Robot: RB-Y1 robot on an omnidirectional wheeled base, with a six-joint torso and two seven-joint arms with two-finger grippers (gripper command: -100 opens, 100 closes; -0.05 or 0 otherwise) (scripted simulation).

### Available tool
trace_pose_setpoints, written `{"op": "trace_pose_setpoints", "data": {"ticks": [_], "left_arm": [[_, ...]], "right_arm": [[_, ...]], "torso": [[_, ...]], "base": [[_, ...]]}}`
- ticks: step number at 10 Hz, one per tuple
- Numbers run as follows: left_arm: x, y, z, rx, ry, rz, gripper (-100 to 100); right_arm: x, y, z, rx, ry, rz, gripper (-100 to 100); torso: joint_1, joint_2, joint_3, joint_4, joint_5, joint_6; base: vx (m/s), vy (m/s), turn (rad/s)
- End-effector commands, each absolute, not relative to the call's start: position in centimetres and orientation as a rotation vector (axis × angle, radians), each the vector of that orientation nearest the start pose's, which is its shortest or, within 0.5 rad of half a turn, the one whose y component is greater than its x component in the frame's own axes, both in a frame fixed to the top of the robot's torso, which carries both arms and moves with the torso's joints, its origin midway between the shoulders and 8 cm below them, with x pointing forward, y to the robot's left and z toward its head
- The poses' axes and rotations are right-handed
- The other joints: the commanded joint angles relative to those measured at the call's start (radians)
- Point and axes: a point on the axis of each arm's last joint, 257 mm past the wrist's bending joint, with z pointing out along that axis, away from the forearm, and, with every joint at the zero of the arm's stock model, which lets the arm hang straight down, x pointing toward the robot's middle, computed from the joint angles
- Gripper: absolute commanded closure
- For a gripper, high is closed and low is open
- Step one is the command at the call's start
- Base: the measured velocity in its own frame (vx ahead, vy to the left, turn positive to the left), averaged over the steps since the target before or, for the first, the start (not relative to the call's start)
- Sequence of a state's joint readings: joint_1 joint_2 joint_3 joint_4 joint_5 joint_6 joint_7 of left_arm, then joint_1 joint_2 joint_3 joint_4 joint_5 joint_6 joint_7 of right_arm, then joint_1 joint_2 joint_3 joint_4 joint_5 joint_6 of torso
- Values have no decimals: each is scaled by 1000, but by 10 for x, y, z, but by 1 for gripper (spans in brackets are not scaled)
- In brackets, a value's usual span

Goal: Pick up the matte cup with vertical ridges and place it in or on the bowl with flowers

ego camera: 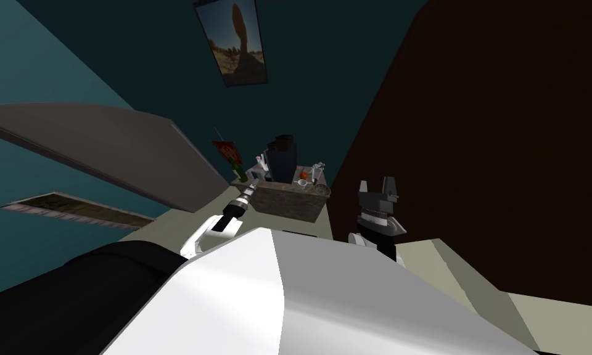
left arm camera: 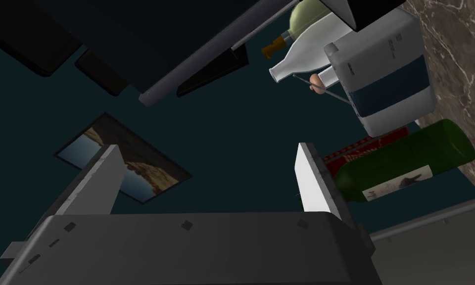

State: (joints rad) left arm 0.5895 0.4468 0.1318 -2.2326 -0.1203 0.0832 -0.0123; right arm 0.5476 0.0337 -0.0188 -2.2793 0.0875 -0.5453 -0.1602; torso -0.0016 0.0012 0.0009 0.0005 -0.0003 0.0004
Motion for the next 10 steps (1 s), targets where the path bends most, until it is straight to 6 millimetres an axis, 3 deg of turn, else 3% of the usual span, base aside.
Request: {"op": "trace_pose_setpoints", "data": {"ticks": [1,10], "left_arm": [[384,379,-142,-774,1429,-641,-100],[369,431,-170,-875,1565,-427,-100]], "right_arm": [[333,-282,17,682,597,1361,0],[333,-282,17,682,597,1361,0]], "torso": [[0,0,0,0,0,0],[-1,-1,0,0,0,0]], "base": [[-28,-30,-46],[-25,-43,-43]]}}
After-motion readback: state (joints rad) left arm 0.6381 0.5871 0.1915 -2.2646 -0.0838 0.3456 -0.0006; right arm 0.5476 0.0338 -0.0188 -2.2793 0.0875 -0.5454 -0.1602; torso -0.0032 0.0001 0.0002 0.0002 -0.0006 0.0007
